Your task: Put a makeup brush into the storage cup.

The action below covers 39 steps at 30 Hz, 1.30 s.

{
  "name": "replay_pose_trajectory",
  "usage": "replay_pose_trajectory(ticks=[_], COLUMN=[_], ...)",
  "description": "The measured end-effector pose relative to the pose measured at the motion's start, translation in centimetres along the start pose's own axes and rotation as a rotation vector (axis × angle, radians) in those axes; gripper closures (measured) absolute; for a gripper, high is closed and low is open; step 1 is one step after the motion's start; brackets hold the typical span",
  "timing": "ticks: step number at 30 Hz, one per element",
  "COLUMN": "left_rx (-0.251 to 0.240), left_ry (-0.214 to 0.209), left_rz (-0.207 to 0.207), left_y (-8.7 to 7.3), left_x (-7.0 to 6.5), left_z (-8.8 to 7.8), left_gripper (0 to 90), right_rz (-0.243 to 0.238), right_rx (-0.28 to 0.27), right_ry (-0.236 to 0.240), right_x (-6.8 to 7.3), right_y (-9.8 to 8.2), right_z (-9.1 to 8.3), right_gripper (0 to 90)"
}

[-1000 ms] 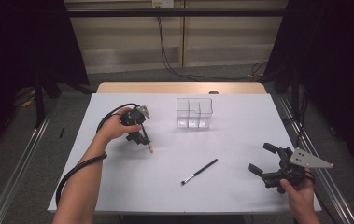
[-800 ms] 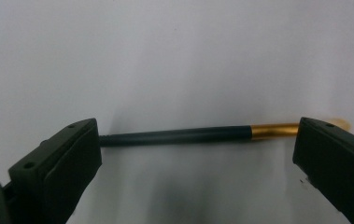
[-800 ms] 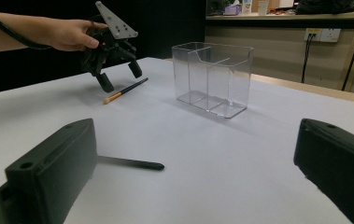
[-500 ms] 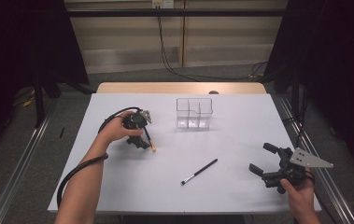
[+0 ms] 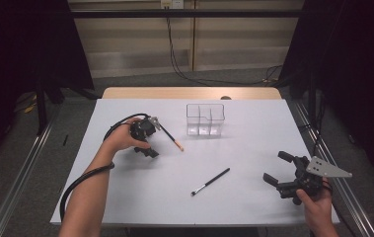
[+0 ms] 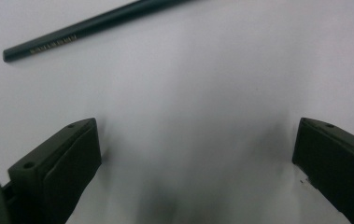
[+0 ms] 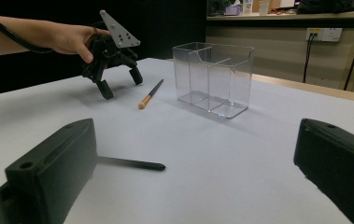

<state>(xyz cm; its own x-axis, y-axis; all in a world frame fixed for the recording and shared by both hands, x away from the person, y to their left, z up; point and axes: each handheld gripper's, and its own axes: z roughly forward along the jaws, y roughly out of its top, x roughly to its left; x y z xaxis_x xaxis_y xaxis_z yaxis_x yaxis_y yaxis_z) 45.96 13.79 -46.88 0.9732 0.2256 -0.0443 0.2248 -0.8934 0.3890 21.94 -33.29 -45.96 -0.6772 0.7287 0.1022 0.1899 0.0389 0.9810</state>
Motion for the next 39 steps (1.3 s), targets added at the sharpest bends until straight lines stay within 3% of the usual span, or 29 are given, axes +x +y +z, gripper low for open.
replay_pose_trajectory(ticks=[4,5,6,7,9,16,21,23,27,31,39], left_rx=[-0.004,-0.016,-0.057,-0.057,-0.102,-0.142,-0.144,-0.154,-0.174,-0.19,-0.175], left_ry=[0.002,0.01,0.035,0.035,0.032,0.022,0.042,0.041,0.053,0.031,0.011], left_rz=[-0.005,-0.011,-0.019,-0.019,-0.029,-0.007,0.013,-0.009,0.018,0.029,0.072], left_y=[-0.1,-0.1,0.0,0.0,0.3,2.2,3.6,4.2,5.3,6.1,7.2], left_x=[0.0,0.1,0.1,0.1,0.3,0.6,1.3,1.6,2.4,2.9,2.9], left_z=[-0.1,-0.1,-0.3,-0.3,-0.5,0.0,0.7,1.1,1.6,2.5,4.0], left_gripper=[0.6,1.0,1.0,1.0,1.0,0.0,0.0,0.0,0.0,0.0,0.7], right_rz=[0.0,0.001,0.0,0.002,0.002,0.004,0.012,0.019,0.021,0.032,0.034], right_rx=[0.001,0.003,0.004,0.004,0.003,0.001,-0.005,-0.011,-0.012,-0.013,-0.014], right_ry=[0.001,0.003,0.002,0.002,0.002,0.005,0.006,0.006,0.008,0.008,0.007], right_x=[0.0,0.0,0.0,0.0,0.0,0.0,-0.1,-0.2,-0.3,-0.4,-0.5], right_y=[0.0,0.0,0.0,0.0,0.0,0.0,-0.1,-0.1,-0.2,-0.2,-0.2], right_z=[0.0,0.0,0.0,0.0,0.0,0.0,-0.1,-0.1,-0.2,-0.2,-0.2], right_gripper=[0.0,0.0,0.0,0.0,0.0,0.0,0.0,0.0,0.0,0.0,0.0])
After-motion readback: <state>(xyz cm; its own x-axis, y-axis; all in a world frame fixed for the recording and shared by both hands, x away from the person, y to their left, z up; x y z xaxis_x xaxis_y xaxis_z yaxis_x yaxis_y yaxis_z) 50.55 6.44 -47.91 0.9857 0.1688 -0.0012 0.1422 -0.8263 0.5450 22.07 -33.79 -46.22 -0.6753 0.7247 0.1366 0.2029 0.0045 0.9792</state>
